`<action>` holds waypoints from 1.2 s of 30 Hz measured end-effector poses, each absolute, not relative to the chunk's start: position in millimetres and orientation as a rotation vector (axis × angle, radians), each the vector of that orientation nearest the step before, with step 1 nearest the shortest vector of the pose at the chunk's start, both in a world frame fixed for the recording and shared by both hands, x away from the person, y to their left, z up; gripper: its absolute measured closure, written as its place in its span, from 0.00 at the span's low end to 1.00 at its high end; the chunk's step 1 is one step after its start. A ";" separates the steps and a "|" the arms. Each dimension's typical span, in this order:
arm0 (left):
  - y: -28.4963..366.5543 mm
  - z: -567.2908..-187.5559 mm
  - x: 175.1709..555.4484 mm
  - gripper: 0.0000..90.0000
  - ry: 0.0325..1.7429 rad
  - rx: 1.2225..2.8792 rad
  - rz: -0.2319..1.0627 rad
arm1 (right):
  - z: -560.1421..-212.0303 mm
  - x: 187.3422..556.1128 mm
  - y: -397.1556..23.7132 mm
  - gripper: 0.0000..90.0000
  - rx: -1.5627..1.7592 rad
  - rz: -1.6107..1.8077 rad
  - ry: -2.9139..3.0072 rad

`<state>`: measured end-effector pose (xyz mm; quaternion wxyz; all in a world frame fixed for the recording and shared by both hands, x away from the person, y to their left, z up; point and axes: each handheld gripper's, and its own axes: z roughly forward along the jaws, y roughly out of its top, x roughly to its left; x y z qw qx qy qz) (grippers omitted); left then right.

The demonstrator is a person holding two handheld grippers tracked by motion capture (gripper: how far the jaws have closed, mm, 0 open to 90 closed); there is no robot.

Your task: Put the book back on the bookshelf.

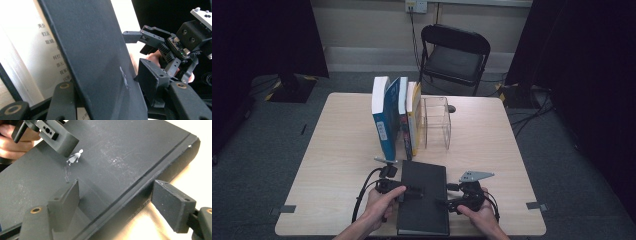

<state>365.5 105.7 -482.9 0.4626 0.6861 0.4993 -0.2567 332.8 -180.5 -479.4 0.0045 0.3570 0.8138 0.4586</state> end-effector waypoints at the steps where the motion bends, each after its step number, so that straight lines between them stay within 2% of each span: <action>1: 104.3 -482.3 365.5 0.52 1.223 1.691 -0.632 | -479.6 333.1 -180.6 0.24 1.120 1.440 2.552; 8: 101.7 -482.3 366.8 0.55 1.194 1.731 -0.615 | -479.8 332.8 -177.8 0.17 1.097 1.431 2.557; 10: 99.5 -483.6 367.6 0.63 1.195 1.744 -0.601 | -480.0 333.2 -177.3 0.16 1.094 1.435 2.559; 13: 100.6 -487.6 370.0 0.71 1.164 1.700 -0.651 | -479.4 333.4 -176.8 0.16 1.088 1.429 2.566; 16: 99.6 -483.8 368.7 0.75 1.131 1.703 -0.624 | -478.3 333.4 -178.1 0.16 1.076 1.435 2.581; 20: 98.0 -479.8 368.2 0.75 1.095 1.732 -0.586 | -479.0 334.1 -181.9 0.17 1.073 1.448 2.606; 27: 95.9 -473.1 363.4 0.74 1.062 1.773 -0.510 | -476.8 338.0 -190.3 0.27 1.100 1.443 2.572; 36: 91.8 -463.8 356.2 0.74 1.038 1.800 -0.436 | -476.3 348.0 -194.1 0.25 1.165 1.470 2.533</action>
